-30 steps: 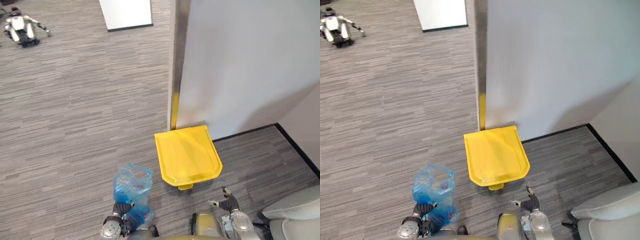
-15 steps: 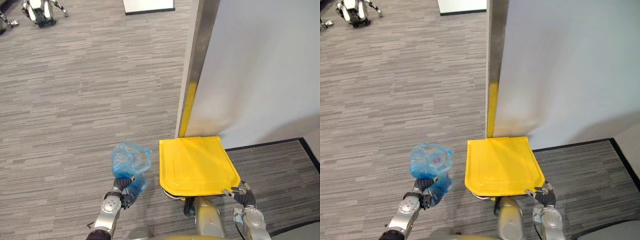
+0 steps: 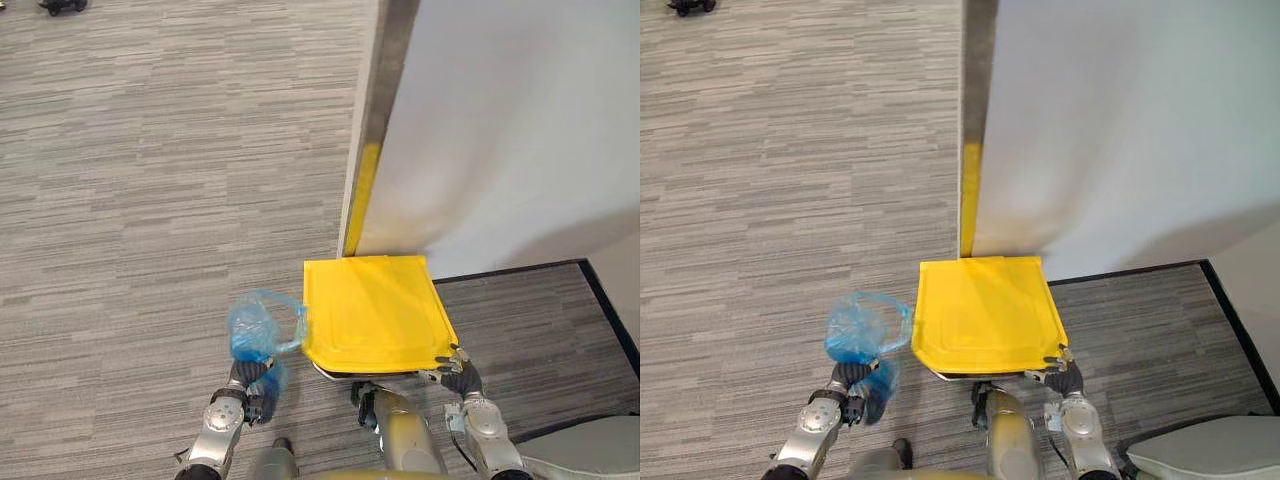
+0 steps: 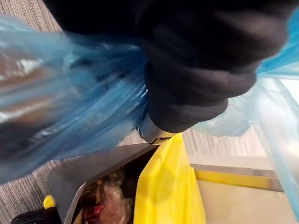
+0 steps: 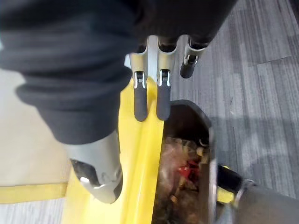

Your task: Gather rubbish on tea table into small bin, then transfer packed bag to large trash can.

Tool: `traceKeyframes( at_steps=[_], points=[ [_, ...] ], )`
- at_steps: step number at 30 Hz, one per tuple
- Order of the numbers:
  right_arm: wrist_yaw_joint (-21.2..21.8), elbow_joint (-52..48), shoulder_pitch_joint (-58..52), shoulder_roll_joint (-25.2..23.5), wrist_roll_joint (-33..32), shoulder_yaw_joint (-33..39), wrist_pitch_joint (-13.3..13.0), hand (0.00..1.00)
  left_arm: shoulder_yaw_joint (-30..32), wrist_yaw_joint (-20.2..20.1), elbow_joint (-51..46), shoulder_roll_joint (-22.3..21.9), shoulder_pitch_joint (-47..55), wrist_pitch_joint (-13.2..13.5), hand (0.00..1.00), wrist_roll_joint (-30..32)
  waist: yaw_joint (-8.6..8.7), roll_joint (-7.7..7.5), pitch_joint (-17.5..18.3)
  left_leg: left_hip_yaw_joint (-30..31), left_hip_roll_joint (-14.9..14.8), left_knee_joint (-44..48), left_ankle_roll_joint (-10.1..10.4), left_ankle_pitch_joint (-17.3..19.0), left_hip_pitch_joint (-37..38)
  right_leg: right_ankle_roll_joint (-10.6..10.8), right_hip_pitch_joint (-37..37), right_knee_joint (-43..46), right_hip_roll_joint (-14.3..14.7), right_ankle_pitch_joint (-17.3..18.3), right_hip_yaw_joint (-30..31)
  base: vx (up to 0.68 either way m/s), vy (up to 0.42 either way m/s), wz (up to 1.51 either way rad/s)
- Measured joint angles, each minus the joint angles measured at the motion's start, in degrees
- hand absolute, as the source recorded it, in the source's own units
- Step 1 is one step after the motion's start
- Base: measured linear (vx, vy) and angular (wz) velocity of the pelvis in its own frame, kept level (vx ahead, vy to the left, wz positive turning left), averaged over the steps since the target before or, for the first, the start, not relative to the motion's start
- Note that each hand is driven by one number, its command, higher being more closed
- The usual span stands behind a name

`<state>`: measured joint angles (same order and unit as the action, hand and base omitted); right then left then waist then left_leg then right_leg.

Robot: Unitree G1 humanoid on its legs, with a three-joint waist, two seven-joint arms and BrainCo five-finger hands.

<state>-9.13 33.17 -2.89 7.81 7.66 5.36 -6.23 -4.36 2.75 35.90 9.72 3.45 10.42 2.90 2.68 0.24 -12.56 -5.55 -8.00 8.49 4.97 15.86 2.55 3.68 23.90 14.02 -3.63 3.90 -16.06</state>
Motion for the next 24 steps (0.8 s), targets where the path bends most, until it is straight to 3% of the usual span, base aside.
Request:
traceKeyframes(
  at_steps=[5, 11, 21, 24],
  points=[
    [-5.43, -12.39, -0.41, -1.15, 4.01, 3.25, -2.42, 0.0, -0.09, 1.22, -2.95, -0.41, 1.14, 0.11, 1.0, 0.03, -0.05, 0.76, 0.03, -0.35, -0.23, -0.02, 0.36, -0.56, 0.15, -1.05, 1.39, 2.63, 0.56, 0.71, 0.22, 0.02, -0.044, -0.05],
    [-9.44, -21.43, -6.12, -5.58, 4.73, 7.94, -2.49, 0.0, -2.52, 1.56, -4.28, -1.22, 3.14, 0.14, 1.0, 0.05, -0.28, 0.35, 0.28, -2.62, 0.23, 0.56, 0.01, -0.27, 1.39, -1.49, 1.28, 3.96, 0.35, 0.84, 1.88, -0.04, 0.014, -0.11],
    [-10.85, -19.6, -12.25, -7.63, 3.64, 10.88, -2.25, 0.0, -2.75, 2.59, -6.26, -2.13, 4.41, 0.13, 1.0, 0.04, 0.12, -0.09, 0.59, -3.28, -0.68, 0.18, -0.08, 0.22, 3.31, -1.59, -0.23, 3.67, 1.06, 0.79, 2.03, -0.05, -0.007, -0.03],
    [-10.76, -14.75, -11.19, -7.67, -1.15, 11.58, -2.28, 0.0, -2.76, 2.59, -6.26, -2.13, 4.38, 0.1, 1.0, 0.04, 0.03, -0.08, 0.6, -2.43, -1.07, 0.19, -0.08, 0.19, 3.18, -1.51, -0.77, 3.64, 0.97, 1.14, 0.78, -0.05, -0.021, 0.2]
  ],
)
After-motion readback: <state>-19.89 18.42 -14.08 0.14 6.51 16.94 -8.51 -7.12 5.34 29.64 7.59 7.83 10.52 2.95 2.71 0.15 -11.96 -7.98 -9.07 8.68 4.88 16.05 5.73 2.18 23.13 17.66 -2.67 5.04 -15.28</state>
